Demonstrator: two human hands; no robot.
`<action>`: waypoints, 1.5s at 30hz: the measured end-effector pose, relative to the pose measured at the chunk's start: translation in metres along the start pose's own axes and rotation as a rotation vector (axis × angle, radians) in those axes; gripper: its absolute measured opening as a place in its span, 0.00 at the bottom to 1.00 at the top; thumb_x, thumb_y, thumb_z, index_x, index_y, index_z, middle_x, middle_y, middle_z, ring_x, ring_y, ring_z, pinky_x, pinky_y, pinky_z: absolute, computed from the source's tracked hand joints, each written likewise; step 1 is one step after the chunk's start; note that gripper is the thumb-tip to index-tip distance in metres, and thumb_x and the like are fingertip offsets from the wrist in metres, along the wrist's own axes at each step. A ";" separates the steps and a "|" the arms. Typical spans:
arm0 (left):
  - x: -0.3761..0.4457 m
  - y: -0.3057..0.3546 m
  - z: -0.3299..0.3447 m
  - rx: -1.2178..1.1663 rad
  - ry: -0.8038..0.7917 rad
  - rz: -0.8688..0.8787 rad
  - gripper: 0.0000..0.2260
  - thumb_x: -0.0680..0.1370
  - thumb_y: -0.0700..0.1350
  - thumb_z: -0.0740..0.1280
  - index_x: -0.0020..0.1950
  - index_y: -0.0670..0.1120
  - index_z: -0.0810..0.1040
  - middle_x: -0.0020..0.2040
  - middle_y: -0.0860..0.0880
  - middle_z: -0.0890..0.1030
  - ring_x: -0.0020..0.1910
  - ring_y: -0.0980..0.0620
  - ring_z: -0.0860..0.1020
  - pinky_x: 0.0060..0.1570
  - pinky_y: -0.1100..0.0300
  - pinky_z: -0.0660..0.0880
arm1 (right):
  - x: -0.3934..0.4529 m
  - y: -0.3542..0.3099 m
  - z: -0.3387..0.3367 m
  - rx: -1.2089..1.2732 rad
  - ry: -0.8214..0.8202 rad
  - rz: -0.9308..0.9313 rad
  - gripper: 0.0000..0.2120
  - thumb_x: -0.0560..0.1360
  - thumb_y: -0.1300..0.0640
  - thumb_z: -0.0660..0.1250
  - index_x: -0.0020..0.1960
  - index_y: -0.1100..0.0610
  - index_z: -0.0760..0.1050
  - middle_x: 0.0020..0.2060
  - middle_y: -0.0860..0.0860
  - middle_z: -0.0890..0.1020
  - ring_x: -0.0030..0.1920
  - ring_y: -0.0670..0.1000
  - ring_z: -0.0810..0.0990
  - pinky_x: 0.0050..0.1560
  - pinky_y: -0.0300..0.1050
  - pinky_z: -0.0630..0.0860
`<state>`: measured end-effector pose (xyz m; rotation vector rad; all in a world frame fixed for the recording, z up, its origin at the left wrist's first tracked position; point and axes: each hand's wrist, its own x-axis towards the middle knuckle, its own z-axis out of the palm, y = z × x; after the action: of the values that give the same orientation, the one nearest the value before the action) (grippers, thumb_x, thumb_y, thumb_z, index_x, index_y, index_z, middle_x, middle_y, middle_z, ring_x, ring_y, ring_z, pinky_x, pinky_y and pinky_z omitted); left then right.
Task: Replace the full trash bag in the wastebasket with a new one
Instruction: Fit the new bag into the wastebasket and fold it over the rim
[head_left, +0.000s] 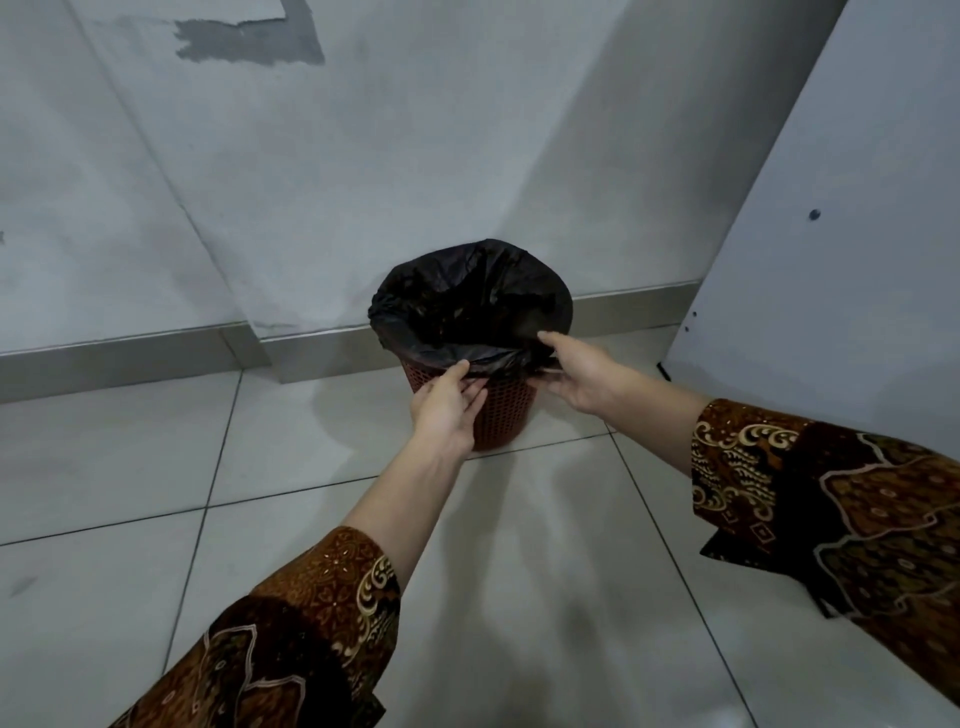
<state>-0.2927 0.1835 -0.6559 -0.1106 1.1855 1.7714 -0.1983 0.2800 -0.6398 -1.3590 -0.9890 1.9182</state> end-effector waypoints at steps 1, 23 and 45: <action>-0.002 0.001 0.000 -0.008 -0.003 -0.011 0.04 0.78 0.37 0.63 0.43 0.42 0.72 0.40 0.45 0.77 0.41 0.51 0.78 0.51 0.60 0.75 | 0.002 0.000 0.001 0.011 0.033 -0.020 0.19 0.76 0.62 0.64 0.65 0.66 0.68 0.61 0.61 0.76 0.53 0.57 0.79 0.40 0.49 0.79; 0.006 0.028 -0.013 0.092 0.138 0.056 0.04 0.76 0.37 0.62 0.42 0.43 0.72 0.38 0.47 0.76 0.35 0.53 0.75 0.32 0.63 0.76 | -0.007 0.026 0.004 -0.055 0.144 -0.036 0.29 0.74 0.48 0.65 0.70 0.56 0.61 0.60 0.56 0.75 0.49 0.54 0.80 0.38 0.48 0.79; -0.030 0.018 -0.008 0.178 0.181 -0.049 0.23 0.73 0.58 0.68 0.61 0.44 0.72 0.55 0.48 0.75 0.52 0.48 0.76 0.59 0.51 0.72 | 0.002 -0.003 0.004 0.065 0.072 -0.068 0.34 0.73 0.73 0.63 0.75 0.60 0.53 0.67 0.64 0.69 0.62 0.61 0.76 0.50 0.48 0.78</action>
<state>-0.2937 0.1569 -0.6320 -0.1963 1.4533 1.6310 -0.2026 0.2820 -0.6374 -1.3308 -0.9189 1.8230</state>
